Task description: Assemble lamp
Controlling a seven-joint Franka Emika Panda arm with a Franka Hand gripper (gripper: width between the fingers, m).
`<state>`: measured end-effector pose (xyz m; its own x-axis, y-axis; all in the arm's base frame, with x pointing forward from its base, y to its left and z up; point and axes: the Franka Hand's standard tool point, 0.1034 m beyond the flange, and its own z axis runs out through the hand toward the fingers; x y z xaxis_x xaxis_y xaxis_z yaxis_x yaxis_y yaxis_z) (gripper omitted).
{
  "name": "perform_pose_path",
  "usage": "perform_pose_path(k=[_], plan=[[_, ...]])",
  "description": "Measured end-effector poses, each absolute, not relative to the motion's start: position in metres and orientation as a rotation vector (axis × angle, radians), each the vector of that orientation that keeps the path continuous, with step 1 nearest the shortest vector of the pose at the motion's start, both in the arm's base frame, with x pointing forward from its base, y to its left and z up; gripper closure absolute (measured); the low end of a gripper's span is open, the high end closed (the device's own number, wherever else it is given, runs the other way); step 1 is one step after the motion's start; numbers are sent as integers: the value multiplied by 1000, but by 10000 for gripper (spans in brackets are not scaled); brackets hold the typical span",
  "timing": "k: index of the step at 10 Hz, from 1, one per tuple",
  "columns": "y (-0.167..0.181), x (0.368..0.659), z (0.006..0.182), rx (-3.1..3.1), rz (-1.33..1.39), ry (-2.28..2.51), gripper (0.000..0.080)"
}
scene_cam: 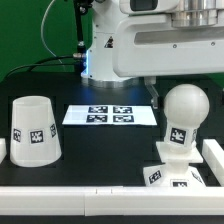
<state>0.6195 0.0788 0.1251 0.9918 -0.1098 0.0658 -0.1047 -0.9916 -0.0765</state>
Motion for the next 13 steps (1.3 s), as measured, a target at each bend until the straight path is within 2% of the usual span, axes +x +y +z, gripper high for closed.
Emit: perform_pose_path(k=[5, 6, 8, 13], plan=[[69, 619, 117, -3068, -104, 154, 105], [69, 619, 117, -3067, -103, 163, 227], [69, 619, 117, -3067, -103, 162, 225], [71, 620, 116, -2885, -74, 921, 223]])
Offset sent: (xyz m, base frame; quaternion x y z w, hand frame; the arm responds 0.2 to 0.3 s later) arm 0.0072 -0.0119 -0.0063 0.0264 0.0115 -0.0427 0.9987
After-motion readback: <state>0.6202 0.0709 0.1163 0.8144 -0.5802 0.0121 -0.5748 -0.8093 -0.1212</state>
